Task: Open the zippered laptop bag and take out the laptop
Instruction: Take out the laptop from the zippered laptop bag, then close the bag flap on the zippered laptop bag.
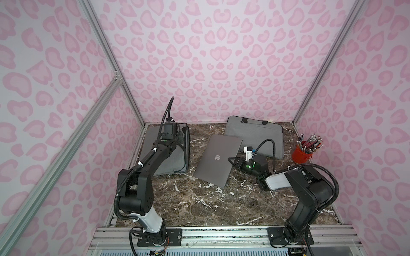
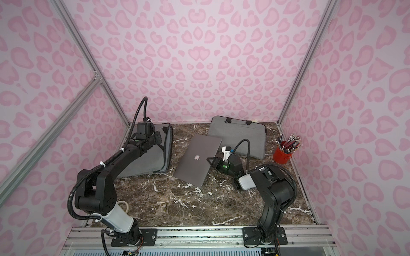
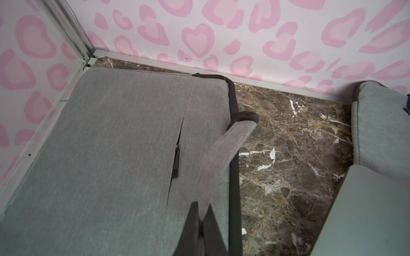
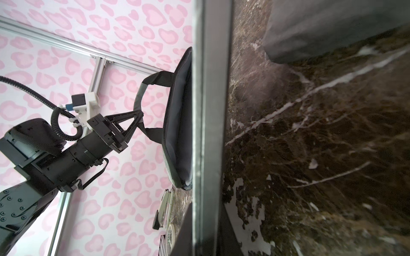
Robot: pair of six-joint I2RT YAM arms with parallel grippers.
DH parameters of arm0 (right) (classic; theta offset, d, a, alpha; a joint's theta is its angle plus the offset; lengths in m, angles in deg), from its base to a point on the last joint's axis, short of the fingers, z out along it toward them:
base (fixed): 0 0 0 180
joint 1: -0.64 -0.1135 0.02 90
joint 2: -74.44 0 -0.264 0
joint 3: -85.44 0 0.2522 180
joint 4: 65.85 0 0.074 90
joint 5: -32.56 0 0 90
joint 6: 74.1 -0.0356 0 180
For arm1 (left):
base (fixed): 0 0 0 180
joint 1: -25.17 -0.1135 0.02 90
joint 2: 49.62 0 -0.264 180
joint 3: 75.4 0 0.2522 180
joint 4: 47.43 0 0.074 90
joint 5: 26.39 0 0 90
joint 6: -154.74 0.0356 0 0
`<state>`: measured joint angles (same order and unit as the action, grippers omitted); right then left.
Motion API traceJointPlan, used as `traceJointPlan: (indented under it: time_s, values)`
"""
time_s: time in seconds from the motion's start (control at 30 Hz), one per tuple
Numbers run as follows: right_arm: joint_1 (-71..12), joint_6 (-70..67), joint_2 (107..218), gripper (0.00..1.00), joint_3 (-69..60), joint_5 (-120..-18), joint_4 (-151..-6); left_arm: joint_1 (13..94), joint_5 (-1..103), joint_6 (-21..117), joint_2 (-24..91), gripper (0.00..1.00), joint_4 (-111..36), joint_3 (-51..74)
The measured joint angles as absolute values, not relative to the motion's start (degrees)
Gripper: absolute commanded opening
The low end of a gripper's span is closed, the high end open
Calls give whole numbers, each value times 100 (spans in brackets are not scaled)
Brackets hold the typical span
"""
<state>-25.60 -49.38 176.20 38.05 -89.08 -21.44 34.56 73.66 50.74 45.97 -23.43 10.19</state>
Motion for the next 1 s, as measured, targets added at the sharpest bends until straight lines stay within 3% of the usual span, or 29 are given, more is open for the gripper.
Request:
traceJointPlan:
  time_s: [0.37, 0.43, 0.53, 0.67, 0.8, 1.0]
  values:
    - [-2416, -4437, 18129, 0, 2787, -9640, -2950, 3456, 7313, 5716, 4604, 2, -2131, 1021]
    - [-2363, -4280, 18205, 0, 2573, -9780, -3169, 3456, 7309, 5716, 4604, 16, -2127, 1021]
    - [-2276, -4087, 18356, 0, 2190, -9913, -3566, 3456, 7296, 5714, 4578, 45, -2096, 1021]
    - [-2182, -3862, 18586, 0, 1698, -10038, -4030, 3456, 7241, 5664, 4420, 68, -2057, 1021]
    - [-2143, -3700, 18798, 0, 1290, -10130, -4449, 3456, 7217, 5565, 4202, 76, -1985, 1021]
    - [-2116, -3591, 19161, 0, 691, -10213, -4935, 3456, 7088, 5371, 3795, 77, -1867, 951]
